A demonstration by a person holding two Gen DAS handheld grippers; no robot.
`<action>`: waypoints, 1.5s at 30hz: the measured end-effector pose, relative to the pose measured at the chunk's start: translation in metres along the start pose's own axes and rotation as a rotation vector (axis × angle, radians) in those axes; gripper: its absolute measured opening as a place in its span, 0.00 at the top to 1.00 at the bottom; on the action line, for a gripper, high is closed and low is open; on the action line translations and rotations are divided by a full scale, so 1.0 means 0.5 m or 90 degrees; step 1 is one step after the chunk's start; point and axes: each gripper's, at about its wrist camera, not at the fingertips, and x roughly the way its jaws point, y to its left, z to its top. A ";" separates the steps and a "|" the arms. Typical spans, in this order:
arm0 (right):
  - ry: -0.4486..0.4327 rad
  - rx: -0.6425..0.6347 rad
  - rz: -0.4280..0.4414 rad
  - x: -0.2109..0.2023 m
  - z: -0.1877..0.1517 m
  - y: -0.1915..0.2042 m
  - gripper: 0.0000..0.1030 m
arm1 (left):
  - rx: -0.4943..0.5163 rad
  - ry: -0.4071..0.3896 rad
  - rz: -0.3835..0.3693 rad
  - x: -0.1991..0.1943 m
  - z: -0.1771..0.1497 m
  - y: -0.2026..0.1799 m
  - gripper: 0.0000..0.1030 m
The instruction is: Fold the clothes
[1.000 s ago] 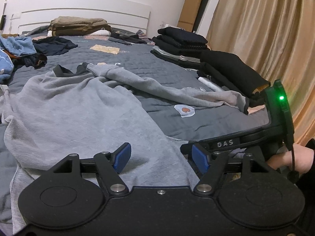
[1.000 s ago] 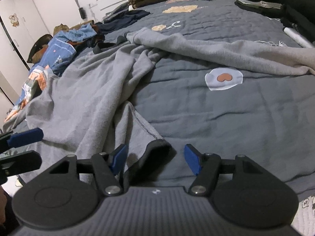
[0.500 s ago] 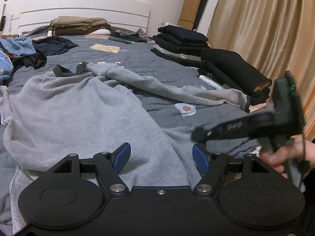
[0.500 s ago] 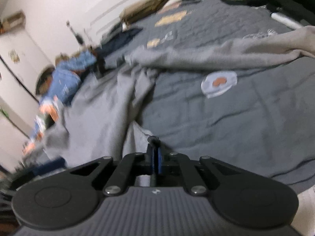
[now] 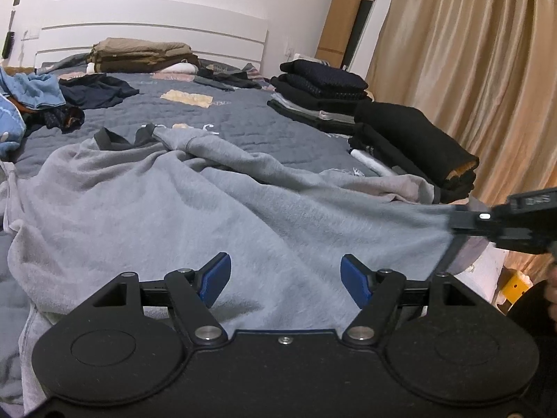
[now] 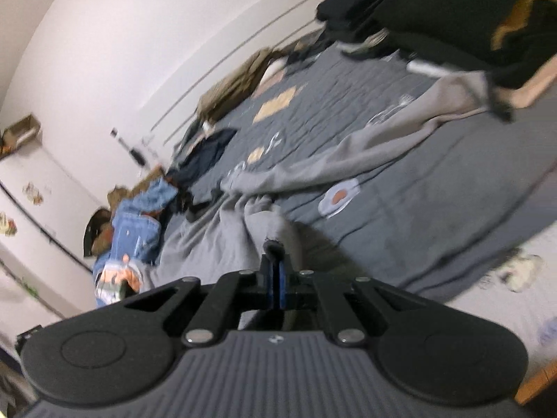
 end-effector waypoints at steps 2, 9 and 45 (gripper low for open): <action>-0.003 0.009 -0.016 -0.020 -0.005 -0.008 0.97 | -0.003 0.000 0.000 0.000 0.001 0.000 0.33; 0.041 -0.078 -0.139 -0.002 -0.011 0.000 0.92 | 0.002 0.001 -0.007 -0.004 0.002 -0.006 0.33; 0.126 -0.164 0.061 0.218 -0.084 0.175 0.43 | -0.020 0.026 0.127 -0.110 -0.059 0.105 0.30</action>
